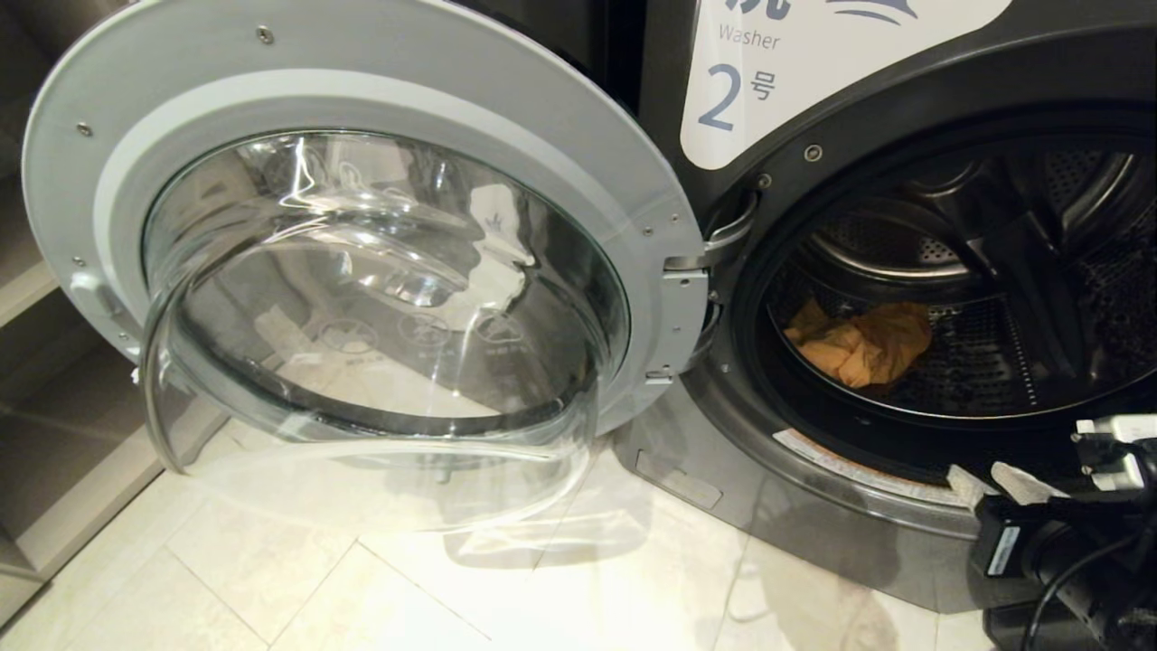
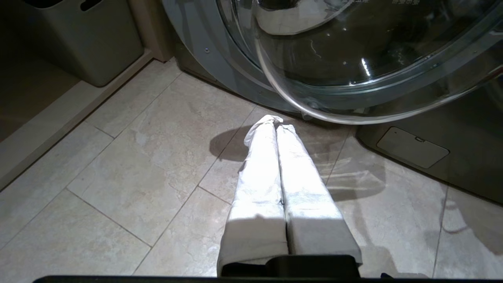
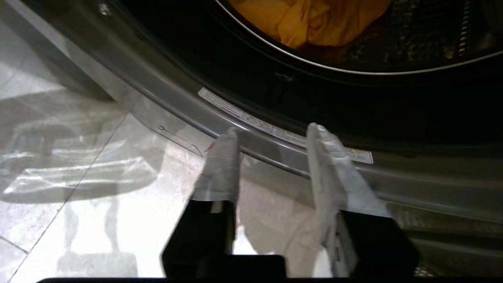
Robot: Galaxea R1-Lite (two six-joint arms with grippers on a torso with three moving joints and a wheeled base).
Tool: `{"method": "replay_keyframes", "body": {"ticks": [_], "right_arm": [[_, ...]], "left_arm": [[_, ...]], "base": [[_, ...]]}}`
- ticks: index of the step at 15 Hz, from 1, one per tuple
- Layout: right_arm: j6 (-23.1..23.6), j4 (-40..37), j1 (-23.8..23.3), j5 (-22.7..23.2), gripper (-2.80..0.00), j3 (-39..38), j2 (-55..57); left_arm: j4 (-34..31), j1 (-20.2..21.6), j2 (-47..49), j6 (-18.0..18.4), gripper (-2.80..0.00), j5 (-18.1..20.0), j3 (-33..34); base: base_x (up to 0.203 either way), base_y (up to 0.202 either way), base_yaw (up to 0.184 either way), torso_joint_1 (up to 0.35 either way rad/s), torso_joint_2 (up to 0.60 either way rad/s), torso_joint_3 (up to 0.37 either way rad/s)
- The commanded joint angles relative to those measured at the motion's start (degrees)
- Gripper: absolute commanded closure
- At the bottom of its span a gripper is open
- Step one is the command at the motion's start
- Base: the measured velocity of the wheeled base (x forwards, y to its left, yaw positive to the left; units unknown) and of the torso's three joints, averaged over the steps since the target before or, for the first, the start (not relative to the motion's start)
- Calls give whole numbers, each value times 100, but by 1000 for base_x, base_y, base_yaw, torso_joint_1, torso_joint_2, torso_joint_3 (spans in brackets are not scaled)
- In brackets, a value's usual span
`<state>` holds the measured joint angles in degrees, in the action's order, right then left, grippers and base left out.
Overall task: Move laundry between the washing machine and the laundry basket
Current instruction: Pick a cloth and place it into the basket
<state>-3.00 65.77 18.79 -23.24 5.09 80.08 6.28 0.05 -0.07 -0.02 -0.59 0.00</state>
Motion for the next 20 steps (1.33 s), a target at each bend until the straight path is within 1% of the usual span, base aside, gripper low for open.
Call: {"method": "replay_keyframes", "body": {"ticks": [1, 3, 6, 7, 11, 12, 17, 19, 20], "right_arm": [[-46, 51, -230, -13, -280, 349, 615], [-176, 24, -477, -7, -280, 824, 1076], [-477, -195, -602, -10, -280, 1573, 1763], [-619, -413, -626, -19, -280, 1893, 1908], [-1520, -1935, -816, -10, -280, 3113, 2257], [-1651, -2201, -853, -8, -280, 3382, 2349], [-1837, -2829, -932, -6, -280, 4524, 2808], [-2078, -3253, -937, -6, -280, 4982, 3021], [-2279, -3466, -963, -10, -280, 5211, 3148]], "left_arm": [[5, 4, 7, -4, 0, -2, 229], [5, 4, 7, -6, 0, -2, 229], [5, 4, 7, 2, 0, -2, 229], [5, 4, 7, -6, 0, -2, 229], [5, 4, 7, -6, 0, -2, 229], [5, 4, 7, 1, 0, -2, 229], [5, 4, 7, -6, 0, -2, 229], [5, 4, 7, 2, 0, -2, 229], [5, 4, 7, 1, 0, -2, 229]], "base": [[0, 0, 0, 0, 0, 0], [0, 0, 0, 0, 0, 0], [0, 0, 0, 0, 0, 0], [0, 0, 0, 0, 0, 0], [0, 0, 0, 0, 0, 0], [0, 0, 0, 0, 0, 0], [0, 0, 0, 0, 0, 0], [0, 0, 0, 0, 0, 0], [0, 0, 0, 0, 0, 0]]}}
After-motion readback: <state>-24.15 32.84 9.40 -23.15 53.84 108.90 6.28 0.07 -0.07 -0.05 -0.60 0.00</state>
